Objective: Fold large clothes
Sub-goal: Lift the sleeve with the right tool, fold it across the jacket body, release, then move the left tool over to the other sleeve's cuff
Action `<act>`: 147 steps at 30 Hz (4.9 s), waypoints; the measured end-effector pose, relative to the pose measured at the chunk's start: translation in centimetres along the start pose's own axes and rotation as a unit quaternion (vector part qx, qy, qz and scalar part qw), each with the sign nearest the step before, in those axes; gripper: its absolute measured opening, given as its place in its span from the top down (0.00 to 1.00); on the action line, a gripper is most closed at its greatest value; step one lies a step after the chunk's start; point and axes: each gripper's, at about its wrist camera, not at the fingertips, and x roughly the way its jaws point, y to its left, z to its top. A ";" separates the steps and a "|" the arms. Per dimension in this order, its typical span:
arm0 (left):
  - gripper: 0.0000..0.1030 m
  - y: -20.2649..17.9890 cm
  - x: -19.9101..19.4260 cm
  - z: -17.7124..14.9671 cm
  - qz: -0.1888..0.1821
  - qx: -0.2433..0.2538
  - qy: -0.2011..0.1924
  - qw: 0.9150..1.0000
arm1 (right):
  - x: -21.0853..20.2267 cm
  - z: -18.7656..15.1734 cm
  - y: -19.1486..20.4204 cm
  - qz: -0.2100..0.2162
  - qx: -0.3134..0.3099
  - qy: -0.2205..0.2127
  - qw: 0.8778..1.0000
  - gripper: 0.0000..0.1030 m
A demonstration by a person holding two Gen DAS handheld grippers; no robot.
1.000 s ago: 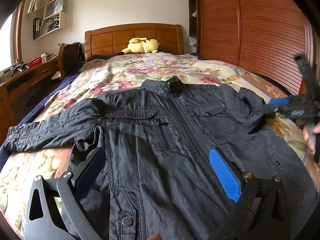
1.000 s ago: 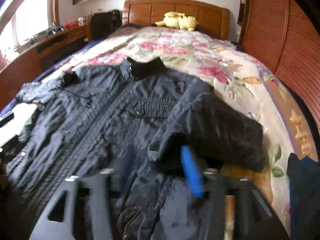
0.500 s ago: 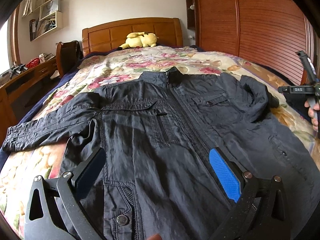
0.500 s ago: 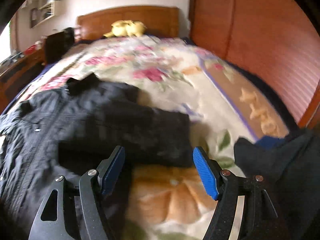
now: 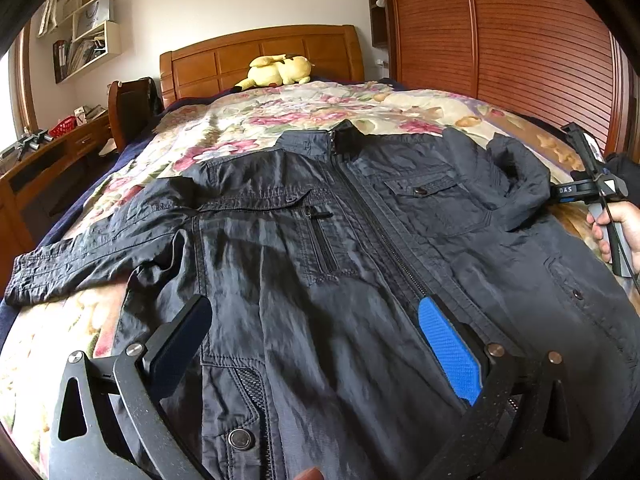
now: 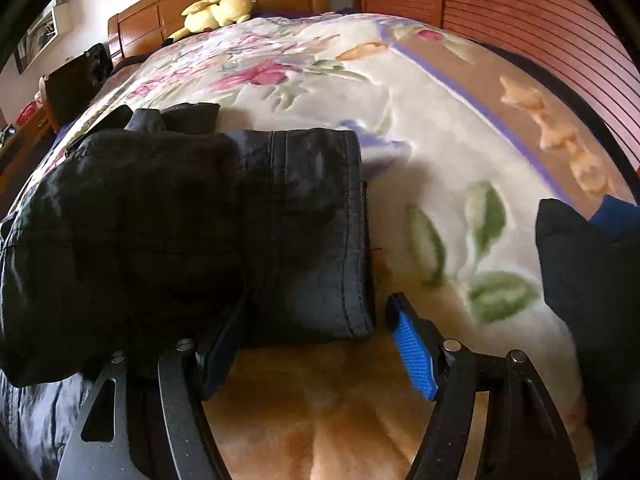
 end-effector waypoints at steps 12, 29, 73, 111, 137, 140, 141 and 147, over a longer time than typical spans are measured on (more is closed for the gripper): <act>0.00 2.6 -3.4 1.6 -0.007 -0.030 -0.041 0.999 | -9.7 2.9 7.8 0.018 -0.104 -0.135 0.985 0.86; 0.00 13.9 -7.6 1.2 0.053 -0.130 -0.075 0.987 | -18.7 2.4 30.5 0.173 -0.276 -0.240 0.914 0.89; 0.00 15.1 -6.1 0.1 0.091 -0.118 -0.044 0.988 | -8.9 0.8 41.5 0.253 -0.291 -0.063 0.920 0.56; 0.00 21.2 -3.3 -2.6 0.176 -0.110 0.000 0.978 | -4.5 -2.1 38.1 0.191 -0.318 -0.119 0.921 0.49; 0.13 41.0 4.5 -3.5 0.207 -0.217 0.099 0.949 | -4.0 -1.7 37.6 0.217 -0.293 -0.093 0.927 0.27; 0.13 42.2 5.1 -3.8 0.211 -0.233 0.103 0.944 | -4.0 -1.7 37.6 0.215 -0.295 -0.094 0.926 0.26; 0.13 42.7 5.2 -3.9 0.212 -0.239 0.102 0.942 | -3.9 -1.8 37.7 0.214 -0.295 -0.093 0.926 0.26; 0.13 45.5 6.0 -4.4 0.201 -0.290 0.102 0.930 | -4.0 -1.8 37.6 0.215 -0.297 -0.093 0.926 0.26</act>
